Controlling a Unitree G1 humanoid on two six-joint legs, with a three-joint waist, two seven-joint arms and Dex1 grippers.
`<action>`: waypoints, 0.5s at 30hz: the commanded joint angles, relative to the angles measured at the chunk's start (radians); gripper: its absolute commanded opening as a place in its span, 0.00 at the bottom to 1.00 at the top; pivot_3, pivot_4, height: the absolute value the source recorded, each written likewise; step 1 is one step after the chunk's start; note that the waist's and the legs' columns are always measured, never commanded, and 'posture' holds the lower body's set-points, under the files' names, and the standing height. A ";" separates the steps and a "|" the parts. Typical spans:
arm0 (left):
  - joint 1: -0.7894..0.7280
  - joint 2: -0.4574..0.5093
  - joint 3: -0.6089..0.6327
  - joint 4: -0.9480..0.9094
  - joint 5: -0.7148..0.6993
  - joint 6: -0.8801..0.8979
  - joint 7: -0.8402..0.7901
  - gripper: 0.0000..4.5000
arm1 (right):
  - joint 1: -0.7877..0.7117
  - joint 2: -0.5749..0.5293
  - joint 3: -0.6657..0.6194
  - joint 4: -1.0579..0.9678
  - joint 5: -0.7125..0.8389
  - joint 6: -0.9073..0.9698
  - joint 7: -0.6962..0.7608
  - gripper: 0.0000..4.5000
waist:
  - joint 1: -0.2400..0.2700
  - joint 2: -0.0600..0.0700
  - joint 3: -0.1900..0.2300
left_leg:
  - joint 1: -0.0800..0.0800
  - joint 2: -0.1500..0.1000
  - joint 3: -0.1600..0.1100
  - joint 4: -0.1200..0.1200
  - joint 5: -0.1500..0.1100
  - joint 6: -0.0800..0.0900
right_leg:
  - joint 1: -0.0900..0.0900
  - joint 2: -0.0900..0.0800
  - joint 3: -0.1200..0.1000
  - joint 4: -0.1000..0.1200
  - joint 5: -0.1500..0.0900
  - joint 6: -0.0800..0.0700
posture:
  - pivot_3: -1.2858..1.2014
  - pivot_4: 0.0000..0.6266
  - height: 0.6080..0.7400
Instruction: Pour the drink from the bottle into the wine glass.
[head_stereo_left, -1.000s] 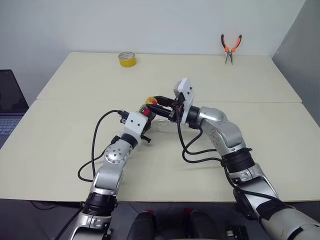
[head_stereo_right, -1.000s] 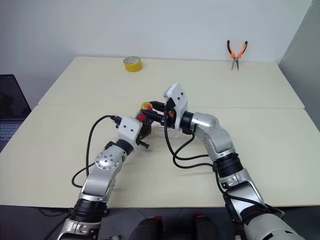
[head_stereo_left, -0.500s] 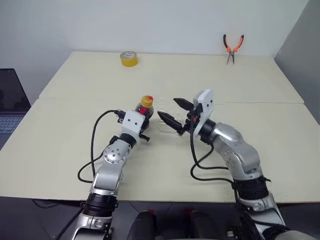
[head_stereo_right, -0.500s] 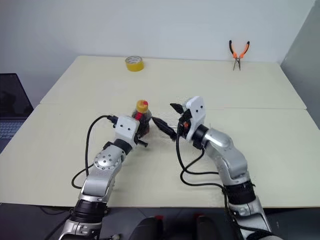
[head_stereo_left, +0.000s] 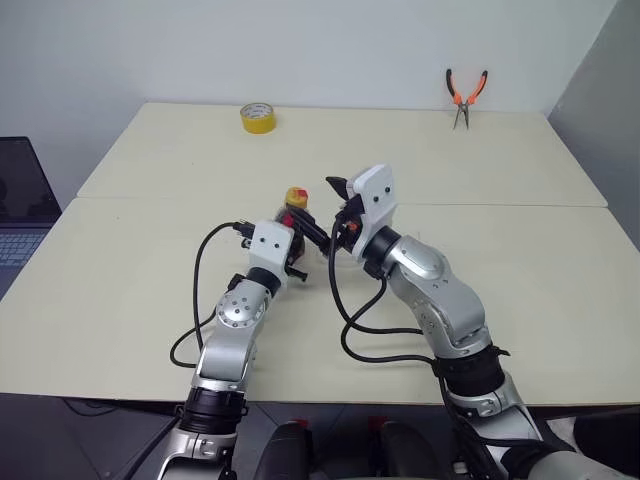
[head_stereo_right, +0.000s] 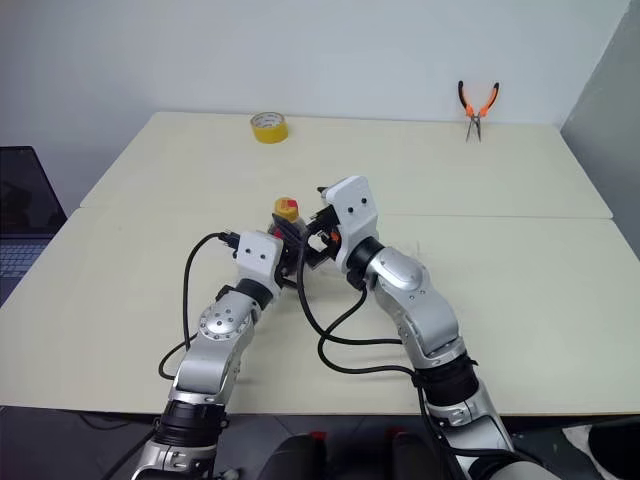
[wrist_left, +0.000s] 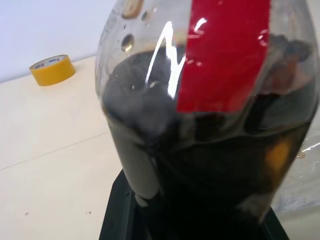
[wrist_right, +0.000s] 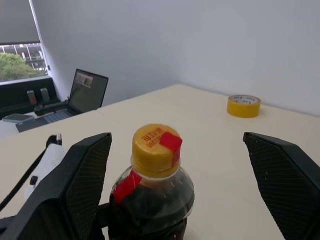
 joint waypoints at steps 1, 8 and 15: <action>-0.015 -0.001 -0.005 -0.065 -0.003 -0.016 -0.003 0.16 | -0.031 -0.002 0.012 -0.016 -0.016 -0.043 0.023 1.00 | 0.000 0.000 0.000 | 0.000 0.000 0.000 0.000 0.000 0.000 | 0.000 0.000 0.000 0.000 0.000 0.000 | 0.52 0.24 1.00; -0.011 0.002 -0.018 -0.068 -0.003 -0.024 -0.011 0.16 | -0.036 -0.004 0.003 0.031 -0.044 -0.077 0.026 1.00 | -0.001 0.000 0.000 | 0.000 0.000 0.000 0.000 0.000 0.000 | 0.000 0.000 0.000 0.000 0.000 0.000 | 0.52 0.24 1.00; -0.012 0.003 -0.014 -0.066 -0.003 -0.026 -0.014 0.16 | -0.031 -0.020 -0.039 0.053 -0.036 -0.084 0.025 1.00 | -0.001 0.000 0.000 | 0.000 0.000 0.000 0.000 0.000 0.000 | 0.000 0.000 0.000 0.000 0.000 0.000 | 0.52 0.24 1.00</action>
